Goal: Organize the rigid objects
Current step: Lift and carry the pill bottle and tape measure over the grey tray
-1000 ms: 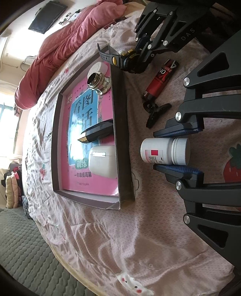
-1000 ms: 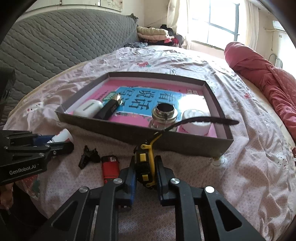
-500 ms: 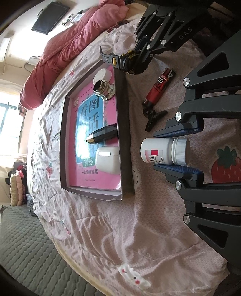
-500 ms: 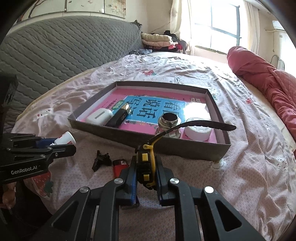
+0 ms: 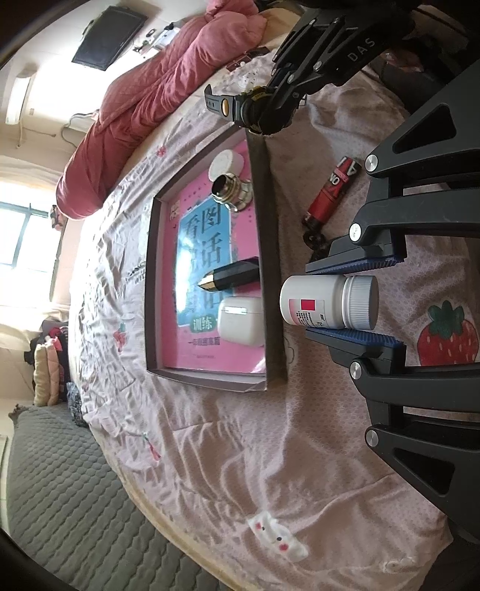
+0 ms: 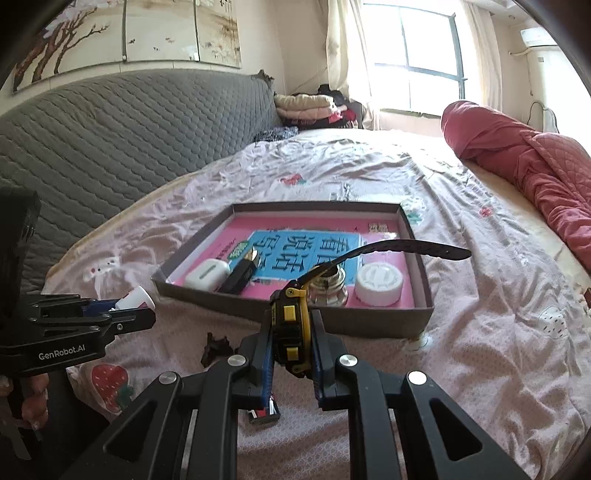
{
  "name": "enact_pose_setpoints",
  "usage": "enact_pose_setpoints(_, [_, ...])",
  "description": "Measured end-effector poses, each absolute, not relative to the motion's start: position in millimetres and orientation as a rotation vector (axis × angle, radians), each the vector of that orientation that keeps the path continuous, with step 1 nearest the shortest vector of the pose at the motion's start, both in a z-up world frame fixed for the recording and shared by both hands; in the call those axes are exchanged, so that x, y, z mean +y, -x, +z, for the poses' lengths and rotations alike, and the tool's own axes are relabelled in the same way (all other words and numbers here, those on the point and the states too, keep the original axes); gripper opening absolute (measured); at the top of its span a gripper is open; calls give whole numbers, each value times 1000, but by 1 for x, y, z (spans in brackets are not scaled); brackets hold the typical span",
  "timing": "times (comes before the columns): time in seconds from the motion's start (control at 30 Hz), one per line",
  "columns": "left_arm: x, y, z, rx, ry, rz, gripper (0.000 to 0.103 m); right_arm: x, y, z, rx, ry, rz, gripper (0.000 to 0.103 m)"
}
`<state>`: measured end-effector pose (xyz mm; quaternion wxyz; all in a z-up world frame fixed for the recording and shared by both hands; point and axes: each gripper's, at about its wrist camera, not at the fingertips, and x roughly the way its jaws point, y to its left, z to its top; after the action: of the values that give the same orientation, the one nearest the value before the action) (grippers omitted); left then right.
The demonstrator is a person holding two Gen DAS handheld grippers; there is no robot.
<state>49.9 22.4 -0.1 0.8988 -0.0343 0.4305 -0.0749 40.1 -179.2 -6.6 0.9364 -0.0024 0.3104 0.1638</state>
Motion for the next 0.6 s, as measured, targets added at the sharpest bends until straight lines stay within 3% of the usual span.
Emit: enact_pose_setpoints(0.6, [-6, -55, 29, 824, 46, -162, 27, -199, -41, 15, 528, -23, 287, 17])
